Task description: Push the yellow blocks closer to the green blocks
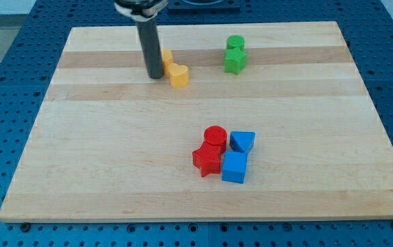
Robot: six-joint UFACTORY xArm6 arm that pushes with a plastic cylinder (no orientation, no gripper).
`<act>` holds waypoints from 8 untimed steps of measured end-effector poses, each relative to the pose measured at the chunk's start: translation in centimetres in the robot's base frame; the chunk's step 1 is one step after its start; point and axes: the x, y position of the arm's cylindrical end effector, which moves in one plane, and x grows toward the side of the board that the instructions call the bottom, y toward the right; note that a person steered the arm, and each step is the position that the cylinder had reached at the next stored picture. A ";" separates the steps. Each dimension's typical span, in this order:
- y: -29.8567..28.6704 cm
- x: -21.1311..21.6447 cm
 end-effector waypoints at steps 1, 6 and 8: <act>1.1 -1.7; 4.6 -1.1; -2.7 -0.5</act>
